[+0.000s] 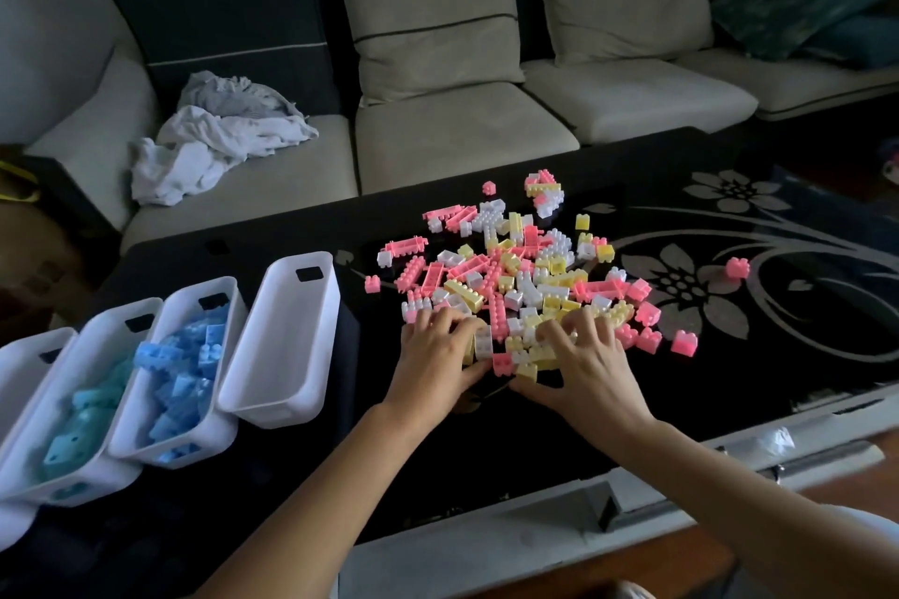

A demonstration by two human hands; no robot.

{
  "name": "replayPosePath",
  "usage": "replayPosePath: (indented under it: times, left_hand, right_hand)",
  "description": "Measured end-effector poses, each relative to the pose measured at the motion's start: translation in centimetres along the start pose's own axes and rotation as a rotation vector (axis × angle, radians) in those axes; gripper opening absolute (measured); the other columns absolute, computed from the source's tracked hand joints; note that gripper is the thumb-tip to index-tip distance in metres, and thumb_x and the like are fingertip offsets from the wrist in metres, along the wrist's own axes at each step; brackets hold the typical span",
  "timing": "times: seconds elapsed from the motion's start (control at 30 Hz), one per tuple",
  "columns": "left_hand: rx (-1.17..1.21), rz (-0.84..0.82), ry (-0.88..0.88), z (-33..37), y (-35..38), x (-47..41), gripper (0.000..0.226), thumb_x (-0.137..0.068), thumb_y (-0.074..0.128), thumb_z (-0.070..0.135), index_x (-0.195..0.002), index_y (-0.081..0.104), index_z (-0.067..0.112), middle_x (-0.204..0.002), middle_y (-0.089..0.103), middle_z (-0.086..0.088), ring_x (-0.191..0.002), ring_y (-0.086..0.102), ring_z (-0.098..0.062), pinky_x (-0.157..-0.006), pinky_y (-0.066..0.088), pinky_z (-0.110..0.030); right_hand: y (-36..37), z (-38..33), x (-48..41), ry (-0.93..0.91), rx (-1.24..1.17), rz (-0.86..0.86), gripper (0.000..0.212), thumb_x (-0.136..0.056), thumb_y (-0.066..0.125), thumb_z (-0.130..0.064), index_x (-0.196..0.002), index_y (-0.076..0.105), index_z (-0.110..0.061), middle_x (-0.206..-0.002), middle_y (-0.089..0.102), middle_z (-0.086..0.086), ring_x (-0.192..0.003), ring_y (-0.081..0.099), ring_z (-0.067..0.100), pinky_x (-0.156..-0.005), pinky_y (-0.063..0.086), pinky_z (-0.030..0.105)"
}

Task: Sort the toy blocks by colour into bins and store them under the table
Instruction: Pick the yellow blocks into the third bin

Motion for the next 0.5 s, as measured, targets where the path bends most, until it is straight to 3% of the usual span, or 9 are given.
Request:
replayPosePath:
  times: [0.1,0.2,0.3,0.4,0.5]
  left_hand:
    - [0.111,0.028,0.010,0.5,0.1,0.3,0.034,-0.090,0.059,0.036,-0.120,0.056,0.020,-0.116,0.048,0.004,-0.109,0.049,-0.013,-0.098,0.035,-0.025]
    - [0.160,0.026,-0.035,0.4,0.2,0.5,0.028,-0.087,0.065,0.031,-0.109,0.057,0.016,-0.108,0.047,0.002,-0.083,0.056,-0.013,-0.078,0.049,-0.024]
    - [0.235,-0.016,-0.094,-0.4,0.2,0.7,0.029,-0.085,0.067,0.031,-0.108,0.055,0.017,-0.108,0.046,0.002,-0.079,0.054,-0.013,-0.069,0.043,-0.017]
    - [0.328,-0.066,-0.150,-1.1,0.2,0.9,0.027,-0.084,0.069,0.027,-0.107,0.056,0.021,-0.113,0.050,0.006,-0.089,0.055,-0.012,-0.077,0.041,-0.018]
    - [0.361,-0.094,-0.158,-1.4,-0.1,1.1,0.028,-0.084,0.068,0.028,-0.110,0.057,0.025,-0.119,0.054,0.009,-0.104,0.055,-0.010,-0.098,0.041,-0.033]
  right_hand:
    - [0.2,-0.3,0.1,-0.059,0.017,0.021,0.047,-0.072,0.061,-0.061,-0.100,0.059,-0.024,-0.101,0.052,0.001,-0.091,0.049,0.024,-0.071,0.050,0.036]
    - [0.5,-0.4,0.3,-0.084,-0.034,-0.003,0.034,-0.077,0.067,-0.049,-0.098,0.059,-0.023,-0.100,0.052,0.000,-0.092,0.047,0.022,-0.070,0.052,0.034]
    - [0.4,-0.5,0.6,-0.093,-0.044,-0.016,0.028,-0.082,0.066,-0.043,-0.099,0.060,-0.021,-0.101,0.049,0.000,-0.093,0.045,0.020,-0.067,0.052,0.030]
    - [0.3,-0.3,0.7,-0.063,-0.079,-0.068,0.030,-0.089,0.057,-0.045,-0.108,0.058,-0.022,-0.109,0.046,0.000,-0.101,0.041,0.018,-0.072,0.046,0.024]
    - [0.3,0.0,0.8,-0.114,-0.109,-0.104,0.031,-0.089,0.057,-0.043,-0.111,0.059,-0.020,-0.108,0.050,0.001,-0.103,0.048,0.020,-0.076,0.047,0.027]
Point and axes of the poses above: each hand's wrist, its own x-axis away from the middle knuckle, its own y-axis out of the palm, z = x × y, the point moved 6 cm from there along -x, towards the middle knuckle
